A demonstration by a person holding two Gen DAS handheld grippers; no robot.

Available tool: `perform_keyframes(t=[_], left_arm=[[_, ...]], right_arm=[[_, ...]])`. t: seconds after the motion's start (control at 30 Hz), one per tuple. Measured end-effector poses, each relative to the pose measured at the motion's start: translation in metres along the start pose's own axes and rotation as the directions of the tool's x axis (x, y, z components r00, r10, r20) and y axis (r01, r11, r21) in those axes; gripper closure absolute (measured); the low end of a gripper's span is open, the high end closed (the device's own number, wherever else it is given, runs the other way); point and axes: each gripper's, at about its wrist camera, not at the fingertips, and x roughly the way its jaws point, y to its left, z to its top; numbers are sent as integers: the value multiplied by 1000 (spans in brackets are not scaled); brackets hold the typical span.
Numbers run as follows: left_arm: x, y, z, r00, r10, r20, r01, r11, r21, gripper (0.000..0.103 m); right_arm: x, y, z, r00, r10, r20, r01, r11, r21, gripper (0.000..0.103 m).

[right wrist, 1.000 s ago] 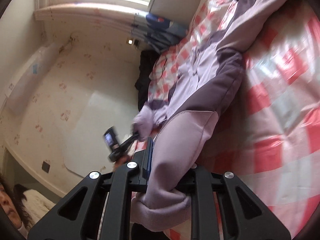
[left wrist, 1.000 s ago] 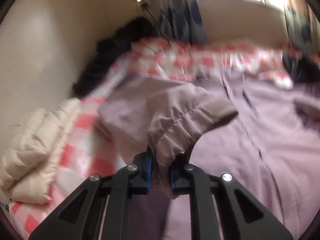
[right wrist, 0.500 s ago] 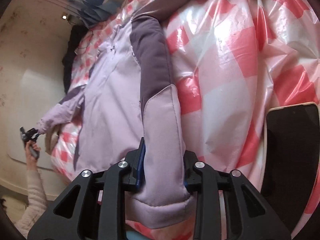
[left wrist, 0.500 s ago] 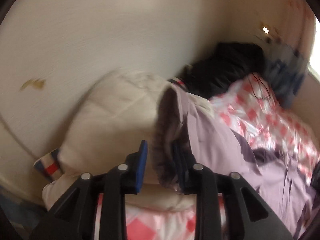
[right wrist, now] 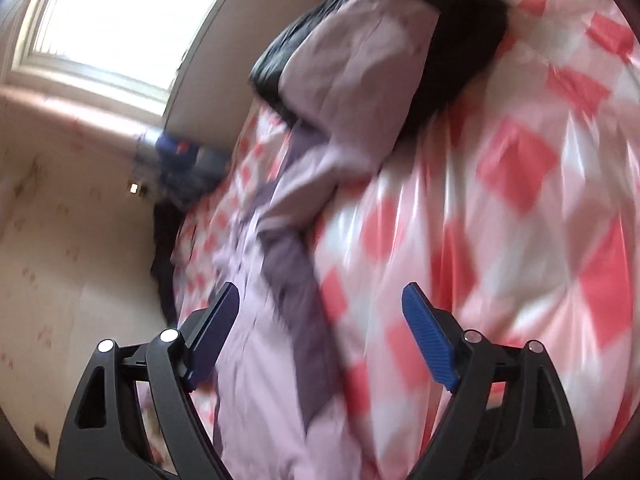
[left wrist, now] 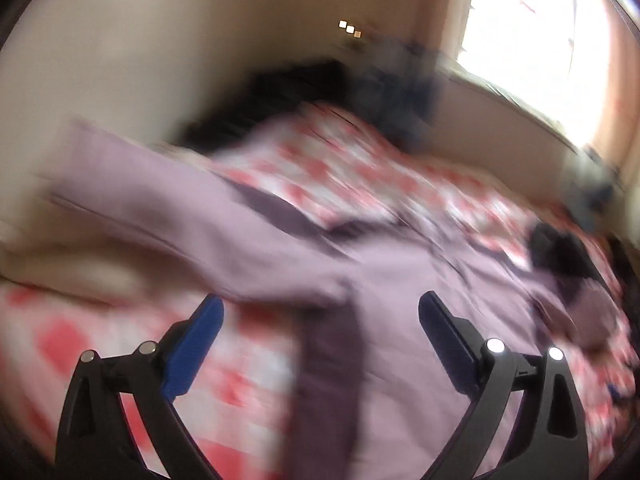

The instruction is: Fold large clothes

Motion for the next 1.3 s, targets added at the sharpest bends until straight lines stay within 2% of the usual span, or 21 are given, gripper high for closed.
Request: perform_keyframes(t=[0.03, 0.13, 0.2, 0.3, 0.37, 0.43, 0.5, 0.57, 0.6, 0.63, 0.7, 0.9, 0.97, 1.07, 1.13, 1.2, 1.3], left_arm=[[27, -28, -18, 998, -55, -44, 55, 998, 20, 9], [85, -77, -52, 981, -148, -127, 151, 988, 14, 9], [107, -89, -65, 977, -163, -141, 163, 987, -12, 9], [123, -90, -80, 967, -209, -145, 201, 977, -65, 9], [127, -83, -90, 968, -210, -140, 199, 976, -92, 9], [135, -73, -95, 959, -219, -182, 194, 970, -146, 9], [134, -64, -93, 956, -240, -172, 204, 958, -204, 9], [127, -59, -89, 957, -250, -150, 216, 953, -212, 9], [124, -60, -86, 959, -248, -138, 219, 956, -197, 9], [121, -60, -85, 962, -241, -130, 215, 958, -187, 9], [120, -59, -84, 963, -237, -126, 211, 959, -191, 9], [120, -48, -81, 955, -266, -130, 228, 941, -251, 9], [114, -44, -77, 955, -275, -112, 239, 936, -258, 9], [105, -36, -71, 957, -278, -82, 248, 931, -267, 9], [101, -29, -67, 958, -278, -67, 249, 927, -281, 9], [96, -17, -63, 959, -280, -44, 254, 917, -308, 9], [86, 2, -57, 965, -263, -4, 246, 906, -344, 9]], right_arm=[[8, -5, 15, 1000, -2, 26, 2, 1000, 29, 23], [30, -33, 59, 993, 2, 119, -18, 991, 133, 23], [45, -41, 79, 986, -3, 169, -24, 987, 160, 23], [64, -50, 101, 976, 31, 215, -71, 981, 181, 23], [76, -55, 110, 970, 65, 234, -113, 974, 196, 23], [82, -55, 115, 963, 108, 246, -154, 972, 177, 23], [83, -50, 119, 958, 121, 259, -157, 980, 121, 32], [81, -42, 120, 951, 122, 283, -149, 986, 77, 69], [77, -34, 113, 947, 123, 297, -151, 986, 72, 79], [77, -30, 112, 942, 131, 310, -160, 985, 67, 85], [71, -17, 109, 932, 134, 337, -155, 987, 34, 87], [53, 63, 109, 910, 194, 365, -155, 979, -134, 91], [52, 104, 112, 906, 186, 381, -106, 969, -221, 92], [66, 180, 111, 906, 186, 382, -44, 935, -351, 92], [88, 238, 99, 913, 193, 359, -6, 887, -462, 92], [121, 295, 76, 929, 212, 305, 0, 822, -570, 92], [186, 366, 23, 956, 220, 194, -23, 716, -698, 92]])
